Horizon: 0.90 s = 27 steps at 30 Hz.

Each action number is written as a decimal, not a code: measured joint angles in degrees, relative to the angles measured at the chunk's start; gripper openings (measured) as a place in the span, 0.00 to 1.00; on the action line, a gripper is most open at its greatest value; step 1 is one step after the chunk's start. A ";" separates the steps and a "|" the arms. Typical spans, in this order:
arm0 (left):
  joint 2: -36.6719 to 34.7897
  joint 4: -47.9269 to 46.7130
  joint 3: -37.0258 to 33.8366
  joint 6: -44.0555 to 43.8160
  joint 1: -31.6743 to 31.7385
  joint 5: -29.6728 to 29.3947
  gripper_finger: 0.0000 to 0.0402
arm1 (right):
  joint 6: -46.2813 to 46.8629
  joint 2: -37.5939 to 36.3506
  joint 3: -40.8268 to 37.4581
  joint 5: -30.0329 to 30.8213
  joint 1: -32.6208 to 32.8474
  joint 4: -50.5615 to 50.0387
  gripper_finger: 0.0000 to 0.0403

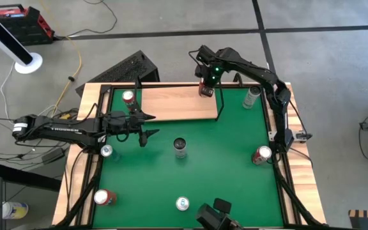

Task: Place canned beverage on shelf
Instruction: Put the bottom red soda can on the shelf, then put the top orange soda can on the shelf

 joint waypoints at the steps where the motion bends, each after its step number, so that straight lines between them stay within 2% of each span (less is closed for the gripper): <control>1: 0.00 0.00 0.00 -0.01 0.00 0.00 0.74 | 0.00 0.00 0.00 0.00 0.00 0.00 0.04; 17: 0.00 0.00 0.00 -0.54 0.00 0.00 0.74 | -0.42 0.00 0.00 0.07 -1.44 0.14 0.04; 27: -0.11 -0.39 0.37 -1.17 0.01 0.50 0.74 | 0.55 -2.29 0.00 -0.32 3.03 -1.51 0.07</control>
